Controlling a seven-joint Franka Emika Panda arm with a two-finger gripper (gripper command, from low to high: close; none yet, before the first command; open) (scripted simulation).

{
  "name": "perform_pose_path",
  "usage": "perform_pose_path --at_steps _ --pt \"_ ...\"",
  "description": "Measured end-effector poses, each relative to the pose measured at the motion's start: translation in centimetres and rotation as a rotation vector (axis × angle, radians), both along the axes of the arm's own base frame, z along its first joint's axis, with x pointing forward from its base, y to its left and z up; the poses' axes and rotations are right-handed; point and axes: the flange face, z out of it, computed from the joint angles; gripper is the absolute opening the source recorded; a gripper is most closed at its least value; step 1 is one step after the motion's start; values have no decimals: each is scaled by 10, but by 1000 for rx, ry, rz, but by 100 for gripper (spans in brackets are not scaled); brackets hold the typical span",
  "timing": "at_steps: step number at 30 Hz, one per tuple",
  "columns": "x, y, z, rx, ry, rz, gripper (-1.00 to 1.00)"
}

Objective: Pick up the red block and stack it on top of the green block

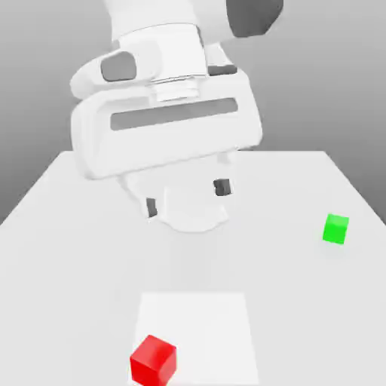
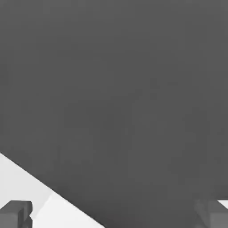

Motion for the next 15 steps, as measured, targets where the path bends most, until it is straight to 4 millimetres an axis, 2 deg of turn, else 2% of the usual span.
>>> perform_pose_path --at_steps 8,12,15 --pt "-5 -15 -121 -128 139 238 0" --pt "-17 -28 -170 -207 207 359 0" --pt "-18 -31 -205 -226 219 387 0"
